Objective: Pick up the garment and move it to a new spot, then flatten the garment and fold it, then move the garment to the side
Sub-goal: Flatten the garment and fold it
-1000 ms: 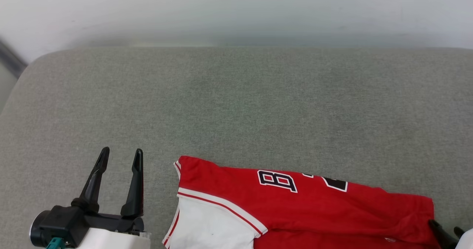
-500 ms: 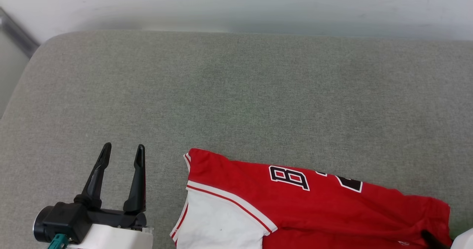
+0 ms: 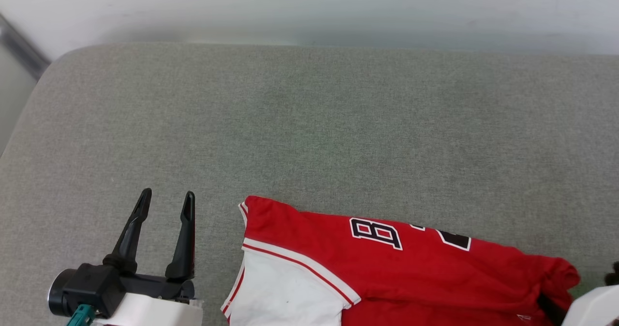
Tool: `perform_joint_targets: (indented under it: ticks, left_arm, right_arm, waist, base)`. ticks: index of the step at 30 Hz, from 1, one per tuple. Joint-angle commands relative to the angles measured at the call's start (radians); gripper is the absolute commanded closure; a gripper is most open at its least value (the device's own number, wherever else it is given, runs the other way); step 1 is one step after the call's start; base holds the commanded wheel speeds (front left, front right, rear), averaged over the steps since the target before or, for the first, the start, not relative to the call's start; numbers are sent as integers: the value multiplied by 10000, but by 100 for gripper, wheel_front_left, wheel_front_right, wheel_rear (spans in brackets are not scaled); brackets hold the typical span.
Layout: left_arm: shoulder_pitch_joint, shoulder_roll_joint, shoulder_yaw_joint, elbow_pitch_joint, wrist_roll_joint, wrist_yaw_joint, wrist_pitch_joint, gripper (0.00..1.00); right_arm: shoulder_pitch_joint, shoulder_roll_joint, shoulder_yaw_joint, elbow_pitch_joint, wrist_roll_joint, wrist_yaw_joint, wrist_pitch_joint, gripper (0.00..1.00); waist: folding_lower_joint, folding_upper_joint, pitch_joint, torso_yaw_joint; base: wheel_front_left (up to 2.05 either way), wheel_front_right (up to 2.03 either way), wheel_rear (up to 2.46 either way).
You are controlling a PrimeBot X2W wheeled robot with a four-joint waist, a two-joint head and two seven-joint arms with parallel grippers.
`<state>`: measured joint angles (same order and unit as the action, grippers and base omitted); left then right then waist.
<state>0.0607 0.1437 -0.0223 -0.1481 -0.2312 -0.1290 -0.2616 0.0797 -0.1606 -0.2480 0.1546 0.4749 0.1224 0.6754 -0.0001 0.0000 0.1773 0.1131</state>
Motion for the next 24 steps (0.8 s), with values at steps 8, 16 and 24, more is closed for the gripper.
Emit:
perform_joint_targets:
  ticks: [8,16,24]
  left_arm:
    - [153,166,-98,30,-76,-10,-44,0]
    - [185,188,-107,-64,15,-11,-43,0]
    - [257,200,-124,50,8,-11,-41,0]
  right_arm:
    - [-165,-262,-103,200,-27,70,-559,100]
    - [-650,-1065,-1256,543,-810,74,-1272,100]
    - [-812,-1043,-1277,550,-582,79,-1197,100]
  waist:
    - [1,0,-267,-280]
    - [1,0,-350,-430]
    - [1,0,-532,-502]
  base:
    - [0,0,0]
    - [0,0,0]
    - [0,0,0]
